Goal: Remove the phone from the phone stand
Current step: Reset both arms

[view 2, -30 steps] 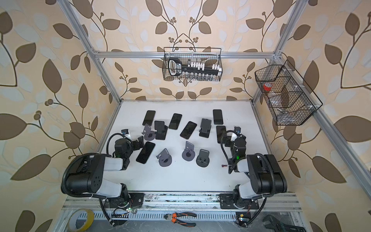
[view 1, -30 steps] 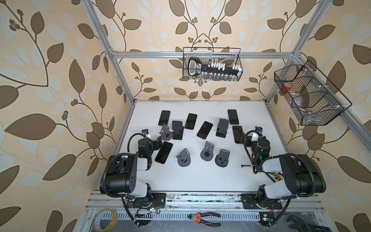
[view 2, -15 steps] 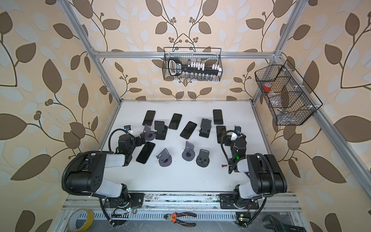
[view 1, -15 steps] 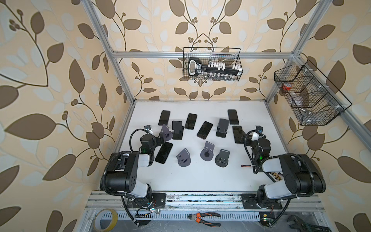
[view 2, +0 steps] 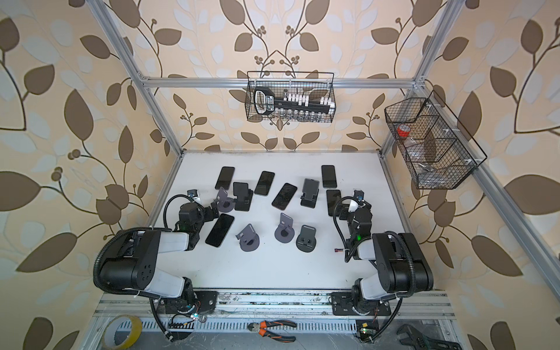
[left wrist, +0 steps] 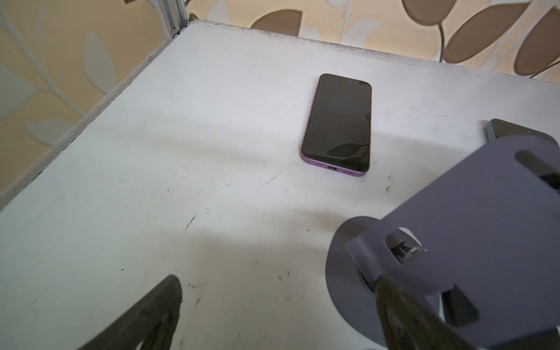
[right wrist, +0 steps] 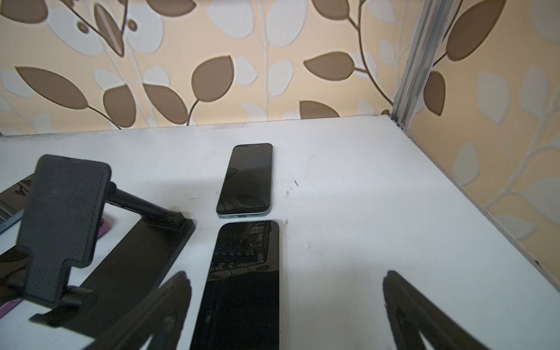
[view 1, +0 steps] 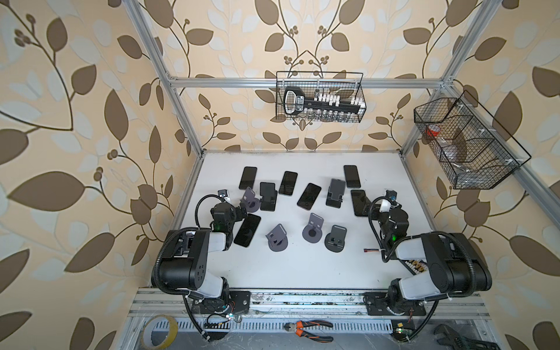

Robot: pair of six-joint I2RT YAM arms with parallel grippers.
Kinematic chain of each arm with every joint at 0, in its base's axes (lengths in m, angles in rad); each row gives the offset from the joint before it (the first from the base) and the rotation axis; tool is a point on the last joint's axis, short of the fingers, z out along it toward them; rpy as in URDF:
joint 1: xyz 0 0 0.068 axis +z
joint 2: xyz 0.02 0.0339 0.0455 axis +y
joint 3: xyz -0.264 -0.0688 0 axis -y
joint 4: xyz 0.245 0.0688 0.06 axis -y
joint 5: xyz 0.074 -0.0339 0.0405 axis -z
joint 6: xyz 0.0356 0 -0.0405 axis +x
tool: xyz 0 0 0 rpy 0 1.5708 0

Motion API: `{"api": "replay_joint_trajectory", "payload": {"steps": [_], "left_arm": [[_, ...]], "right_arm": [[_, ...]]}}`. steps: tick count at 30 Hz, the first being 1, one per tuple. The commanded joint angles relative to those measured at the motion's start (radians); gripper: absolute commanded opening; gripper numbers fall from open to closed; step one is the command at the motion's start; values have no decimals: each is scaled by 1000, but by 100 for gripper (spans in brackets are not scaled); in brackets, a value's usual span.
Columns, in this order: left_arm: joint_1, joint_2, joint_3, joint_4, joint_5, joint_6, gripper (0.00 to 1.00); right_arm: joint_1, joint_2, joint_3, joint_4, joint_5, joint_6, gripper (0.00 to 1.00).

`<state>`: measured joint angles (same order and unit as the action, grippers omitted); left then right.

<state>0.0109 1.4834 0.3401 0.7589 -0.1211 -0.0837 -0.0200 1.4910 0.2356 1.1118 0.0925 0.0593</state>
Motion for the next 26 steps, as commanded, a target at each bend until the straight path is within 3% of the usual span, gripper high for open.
{"api": "replay_joint_trajectory", "payload": {"steps": [1, 26], "left_arm": [[-30, 1, 28, -1, -57, 29, 99], [-37, 4, 27, 3, -66, 27, 99]], "right_arm": [[-2, 6, -4, 23, -15, 10, 100], [-2, 5, -7, 26, -15, 9, 100]]}}
